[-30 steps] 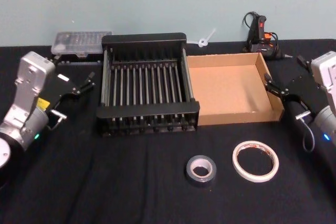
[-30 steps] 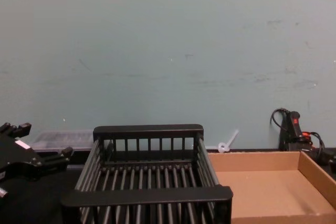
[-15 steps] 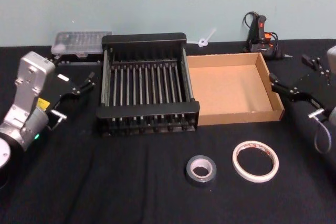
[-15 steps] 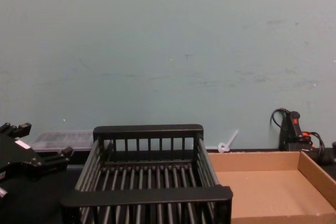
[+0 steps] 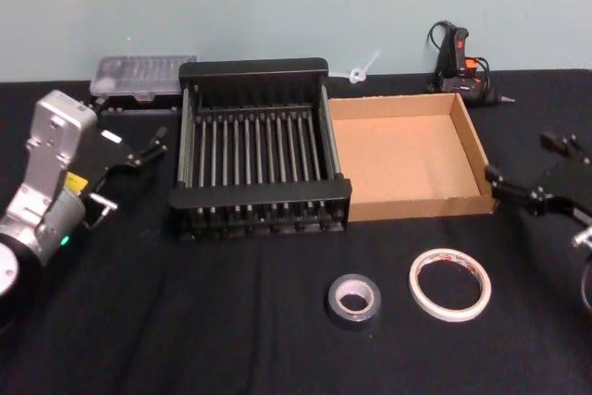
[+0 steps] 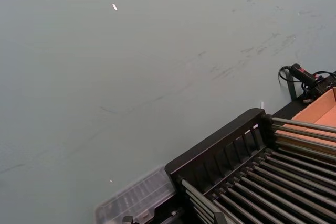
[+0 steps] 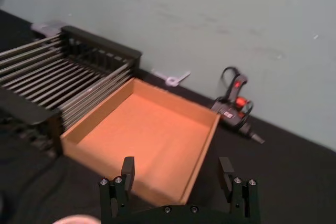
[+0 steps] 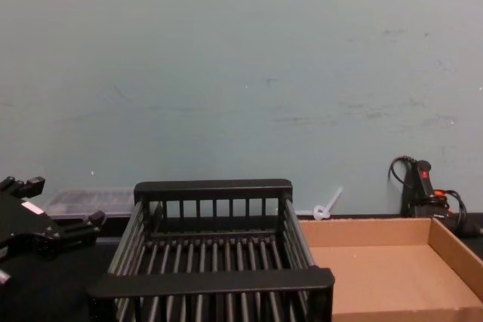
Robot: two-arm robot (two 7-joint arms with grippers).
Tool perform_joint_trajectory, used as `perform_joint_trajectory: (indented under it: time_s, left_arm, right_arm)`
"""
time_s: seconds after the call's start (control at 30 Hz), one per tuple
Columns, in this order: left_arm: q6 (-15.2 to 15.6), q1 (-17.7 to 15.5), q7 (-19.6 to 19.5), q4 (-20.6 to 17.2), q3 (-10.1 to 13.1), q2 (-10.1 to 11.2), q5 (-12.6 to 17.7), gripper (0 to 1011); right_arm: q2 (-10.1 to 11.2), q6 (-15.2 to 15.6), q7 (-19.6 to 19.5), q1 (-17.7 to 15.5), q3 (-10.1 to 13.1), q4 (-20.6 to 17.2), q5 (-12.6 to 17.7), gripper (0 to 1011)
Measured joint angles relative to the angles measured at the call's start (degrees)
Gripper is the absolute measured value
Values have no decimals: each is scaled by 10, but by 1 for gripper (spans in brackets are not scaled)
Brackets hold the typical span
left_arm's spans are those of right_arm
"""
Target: Pick up the white tape and place it into the black box , Pick up the silver tape and place it into the brown box.
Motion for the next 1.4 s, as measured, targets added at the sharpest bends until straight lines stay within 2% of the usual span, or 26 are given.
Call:
perform_joint_trajectory:
  time_s: [0.27, 0.43, 0.67, 0.93, 1.4]
  left_arm:
    - [0, 0, 0, 0, 0, 0, 0, 1001]
    - [0, 0, 0, 0, 0, 0, 0, 1001]
    - [0, 0, 0, 0, 0, 0, 0, 1001]
    - [0, 0, 0, 0, 0, 0, 0, 1001]
    - [0, 0, 0, 0, 0, 0, 0, 1001]
  right_arm:
    - [11, 33, 21, -45, 21, -32, 23, 1002]
    - [13, 56, 38, -60, 24, -39, 30, 1002]
    - [12, 83, 50, -60, 16, -37, 25, 1002]
    - [1, 114, 62, -47, -2, -13, 5, 1002]
    - [-22, 131, 69, -36, -9, 12, -20, 1002]
